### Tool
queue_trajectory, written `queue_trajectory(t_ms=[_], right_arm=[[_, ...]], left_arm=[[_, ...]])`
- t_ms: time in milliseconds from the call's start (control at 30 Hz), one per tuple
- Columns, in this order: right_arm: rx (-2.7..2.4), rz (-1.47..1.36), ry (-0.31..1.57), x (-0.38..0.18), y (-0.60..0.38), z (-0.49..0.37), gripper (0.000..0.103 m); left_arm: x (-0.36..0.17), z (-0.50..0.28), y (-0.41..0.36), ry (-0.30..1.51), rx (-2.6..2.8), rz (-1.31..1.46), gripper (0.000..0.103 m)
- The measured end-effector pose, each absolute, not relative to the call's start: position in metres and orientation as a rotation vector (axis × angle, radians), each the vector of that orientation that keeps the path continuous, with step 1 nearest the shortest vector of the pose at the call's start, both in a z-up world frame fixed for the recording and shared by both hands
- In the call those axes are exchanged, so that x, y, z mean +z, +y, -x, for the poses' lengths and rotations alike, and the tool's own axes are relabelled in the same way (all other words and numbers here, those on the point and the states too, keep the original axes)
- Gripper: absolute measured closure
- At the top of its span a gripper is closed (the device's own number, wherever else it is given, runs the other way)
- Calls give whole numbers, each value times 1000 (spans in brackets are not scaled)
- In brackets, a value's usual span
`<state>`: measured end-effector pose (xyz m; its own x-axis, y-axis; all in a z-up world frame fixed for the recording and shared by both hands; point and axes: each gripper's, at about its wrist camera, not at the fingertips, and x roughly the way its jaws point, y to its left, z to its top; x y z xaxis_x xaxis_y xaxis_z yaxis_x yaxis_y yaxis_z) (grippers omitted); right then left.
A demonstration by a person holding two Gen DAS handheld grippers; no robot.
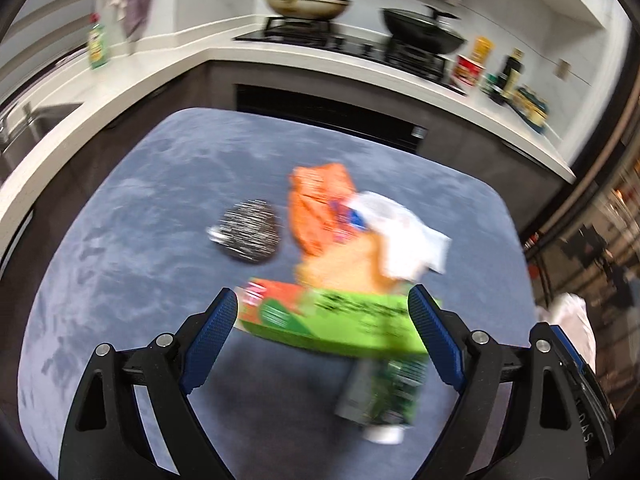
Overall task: Collect trash
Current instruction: 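Move both grippers back to the trash on the table, then grasp the steel wool scrubber with the left gripper while the right grasps the white cloth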
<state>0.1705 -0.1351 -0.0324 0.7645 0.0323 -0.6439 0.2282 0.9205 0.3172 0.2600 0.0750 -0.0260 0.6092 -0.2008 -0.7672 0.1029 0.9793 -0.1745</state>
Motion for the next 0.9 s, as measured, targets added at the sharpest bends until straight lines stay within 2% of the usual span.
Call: queue_trajectory(t_ms=[333,667,733,900], right_arm=[[-34,-364,759,-52,-90,-248,61],[-5,-344,824,-76,-79,-291,61],[6,-337,839,-82,-76,-296,62],[24,-351,845,-87,-75,-299,72]], left_arm=[[-55,-320,129,945,-88,195,20],[-85,-353,120,1000,-129,213,20],[-90,-355,116,1003,-139,205,22],[-95,-358,115,999,-125,186,40]])
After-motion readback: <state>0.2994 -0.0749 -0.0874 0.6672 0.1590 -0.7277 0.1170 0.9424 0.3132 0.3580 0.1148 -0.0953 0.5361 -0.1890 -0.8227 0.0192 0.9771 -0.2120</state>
